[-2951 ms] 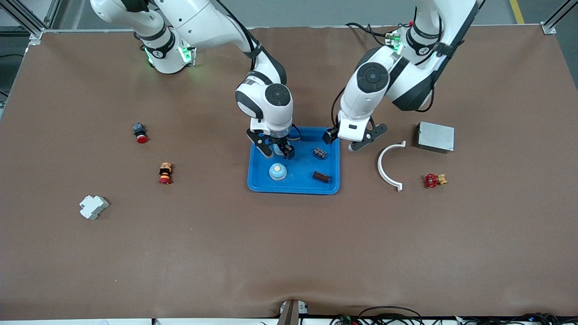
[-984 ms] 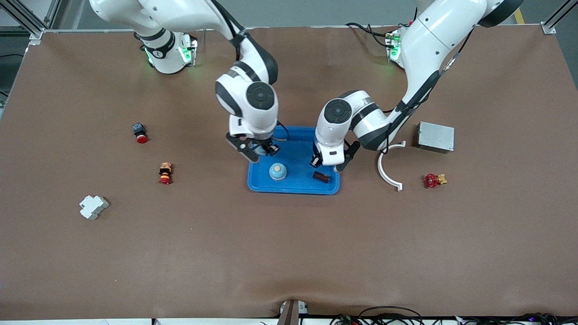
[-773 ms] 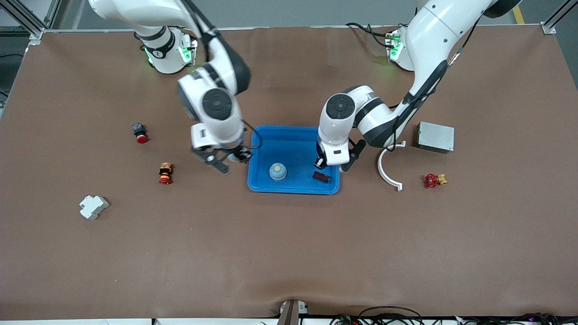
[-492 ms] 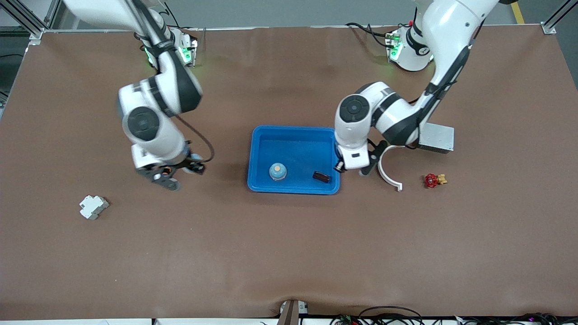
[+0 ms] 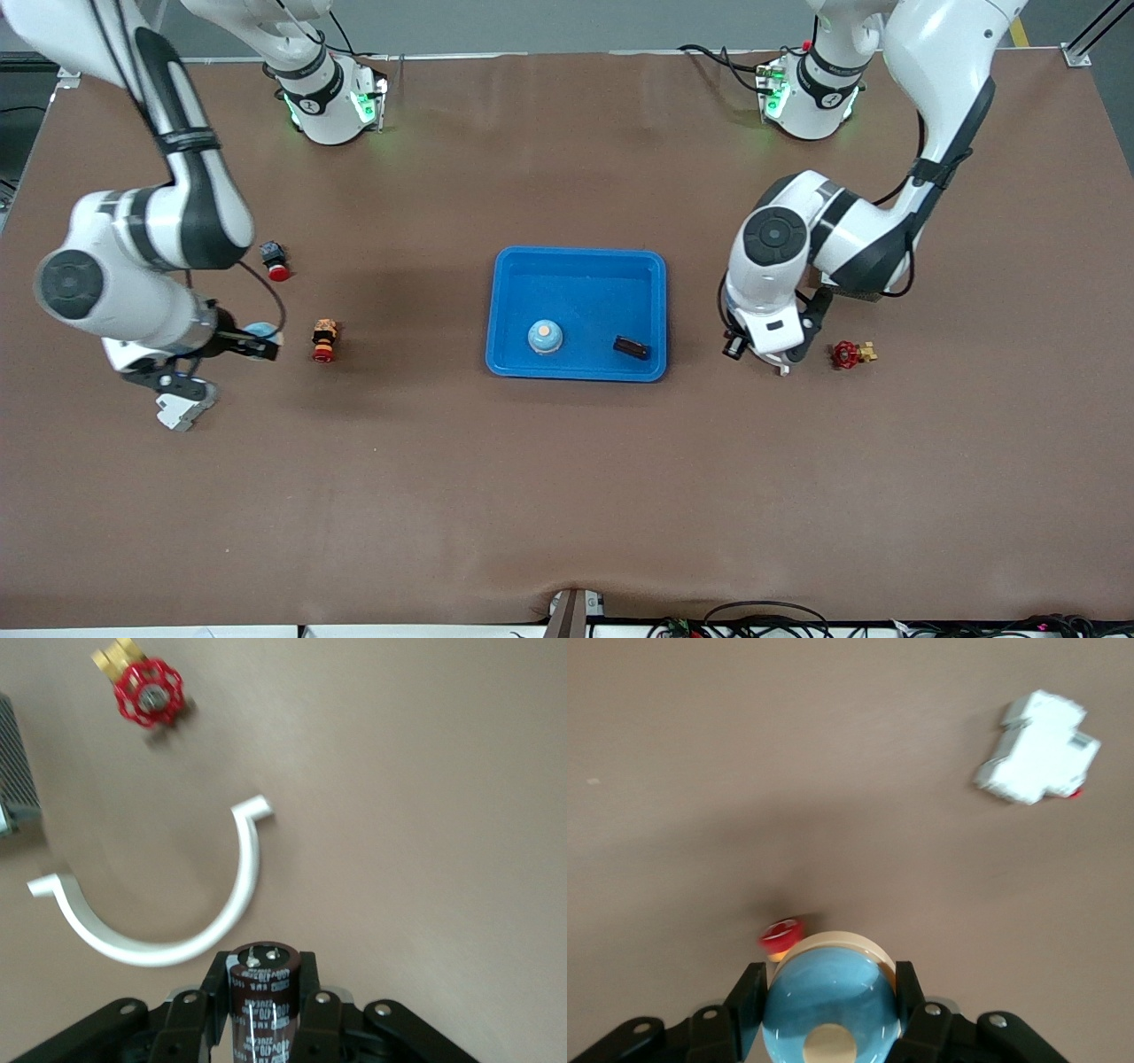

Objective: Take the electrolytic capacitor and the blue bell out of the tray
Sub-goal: 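Carry the bell with the right gripper while the left gripper carries the capacitor, then set the bell by the white block while the left gripper sets the capacitor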

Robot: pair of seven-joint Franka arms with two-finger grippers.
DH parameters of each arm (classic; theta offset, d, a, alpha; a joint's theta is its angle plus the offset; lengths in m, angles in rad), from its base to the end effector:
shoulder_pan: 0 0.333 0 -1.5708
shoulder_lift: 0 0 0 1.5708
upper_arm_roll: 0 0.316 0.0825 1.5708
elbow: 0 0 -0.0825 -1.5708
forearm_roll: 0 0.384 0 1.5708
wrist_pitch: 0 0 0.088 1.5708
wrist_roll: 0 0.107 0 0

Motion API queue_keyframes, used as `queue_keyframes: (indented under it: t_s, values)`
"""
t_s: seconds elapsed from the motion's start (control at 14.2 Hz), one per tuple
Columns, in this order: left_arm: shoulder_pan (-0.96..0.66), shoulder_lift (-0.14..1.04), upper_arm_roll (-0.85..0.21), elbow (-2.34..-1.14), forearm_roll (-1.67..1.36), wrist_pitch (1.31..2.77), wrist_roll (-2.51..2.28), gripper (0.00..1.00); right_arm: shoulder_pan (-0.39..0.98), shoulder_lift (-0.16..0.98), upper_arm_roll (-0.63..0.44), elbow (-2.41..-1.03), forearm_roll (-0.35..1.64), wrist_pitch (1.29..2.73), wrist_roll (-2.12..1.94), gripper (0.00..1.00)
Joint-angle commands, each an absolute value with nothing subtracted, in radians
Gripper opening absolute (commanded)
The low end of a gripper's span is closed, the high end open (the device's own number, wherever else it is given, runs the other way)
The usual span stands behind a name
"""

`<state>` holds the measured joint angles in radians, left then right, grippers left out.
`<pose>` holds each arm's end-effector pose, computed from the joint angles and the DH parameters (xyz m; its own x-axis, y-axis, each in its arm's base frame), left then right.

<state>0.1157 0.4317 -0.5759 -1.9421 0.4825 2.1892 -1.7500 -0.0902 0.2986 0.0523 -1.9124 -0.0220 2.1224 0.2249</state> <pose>0.5574 -0.2408 0.2836 0.5237 0.8389 0.1483 0.8519 -0.5178 -0.0792 0.6067 -0.0254 0.3334 0.9646 -0.2494 -0.0853 -0.2485 -0.9684 0.0218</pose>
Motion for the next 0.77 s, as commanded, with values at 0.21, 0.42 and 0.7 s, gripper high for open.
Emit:
queue_keyframes:
  t_s: [0.21,0.42,0.7]
  values:
    - [0.296,0.396,-0.594,-2.052,0.503,2.192,-1.559,0.0,-0.204,0.288,0.072,-2.113,0.052,2.385,0.022,0.0]
    - [0.334,0.413,-0.591,-2.08,0.505,2.198,-1.494,0.0,-0.206,0.307,0.071,-2.187,0.051,2.511,0.018,0.0]
    - [0.409,0.452,-0.591,-2.082,0.505,2.198,-1.418,0.0,-0.207,0.354,0.069,-2.217,0.04,2.623,0.014,0.0]
